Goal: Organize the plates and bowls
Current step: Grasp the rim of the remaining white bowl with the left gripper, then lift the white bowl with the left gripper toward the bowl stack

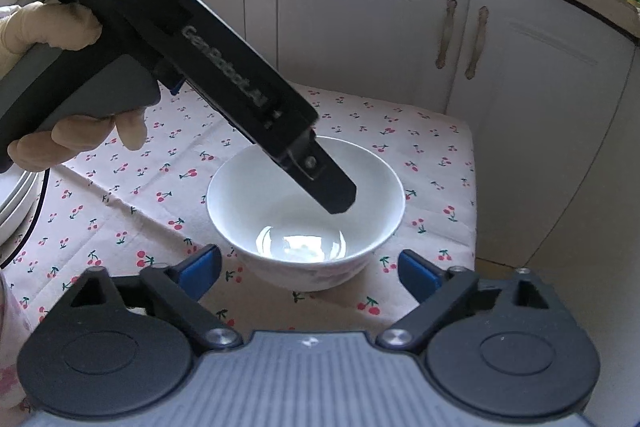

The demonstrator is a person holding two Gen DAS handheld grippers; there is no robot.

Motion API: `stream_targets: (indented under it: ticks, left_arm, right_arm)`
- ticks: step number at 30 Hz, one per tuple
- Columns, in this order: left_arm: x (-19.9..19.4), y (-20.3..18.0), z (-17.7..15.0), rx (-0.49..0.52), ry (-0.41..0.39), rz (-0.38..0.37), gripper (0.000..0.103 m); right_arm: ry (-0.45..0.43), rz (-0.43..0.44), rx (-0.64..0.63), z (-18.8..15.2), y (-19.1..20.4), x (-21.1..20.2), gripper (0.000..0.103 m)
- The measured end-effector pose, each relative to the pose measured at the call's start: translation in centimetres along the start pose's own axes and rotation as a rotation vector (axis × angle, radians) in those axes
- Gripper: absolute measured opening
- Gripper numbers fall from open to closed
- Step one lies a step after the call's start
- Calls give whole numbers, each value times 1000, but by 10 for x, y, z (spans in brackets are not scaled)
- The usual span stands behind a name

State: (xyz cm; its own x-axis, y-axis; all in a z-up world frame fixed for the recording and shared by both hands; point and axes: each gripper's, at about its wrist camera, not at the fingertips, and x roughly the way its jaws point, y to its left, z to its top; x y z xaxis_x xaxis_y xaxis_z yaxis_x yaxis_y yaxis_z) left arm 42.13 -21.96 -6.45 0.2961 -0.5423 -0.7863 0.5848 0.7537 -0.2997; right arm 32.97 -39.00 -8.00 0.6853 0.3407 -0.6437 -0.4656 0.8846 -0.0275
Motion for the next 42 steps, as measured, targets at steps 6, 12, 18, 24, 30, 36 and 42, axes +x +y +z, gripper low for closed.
stream_targets:
  ticks: [6,12,18,24,30,36,42]
  left_arm:
    - [1,3,1,-4,1,-9,69]
    - [-1,-1,2,6,1,-4,69]
    - [-19,-15,0,38,-12,-8,70]
    - [-51,-35,-9,76,-28,13,70]
    - [-86,-51,-31,71,-67,13,70]
    - [-123,-71,-59,89,-108,42,71]
    - [-152,-80,-93,89,-132,66,73]
  right_arm:
    - [-17,-7,-18,2,4,1,86]
    - [0,-10,-8,4,6,-1,86]
    - [14,-17,5,8,13,-15,86]
    - [28,-4,25,18,27,-45,86]
    - [35,27,48,24,46,-76,86]
    - [42,38,29,25,78,-105,86]
    - [45,75,20,21,108,-125,86]
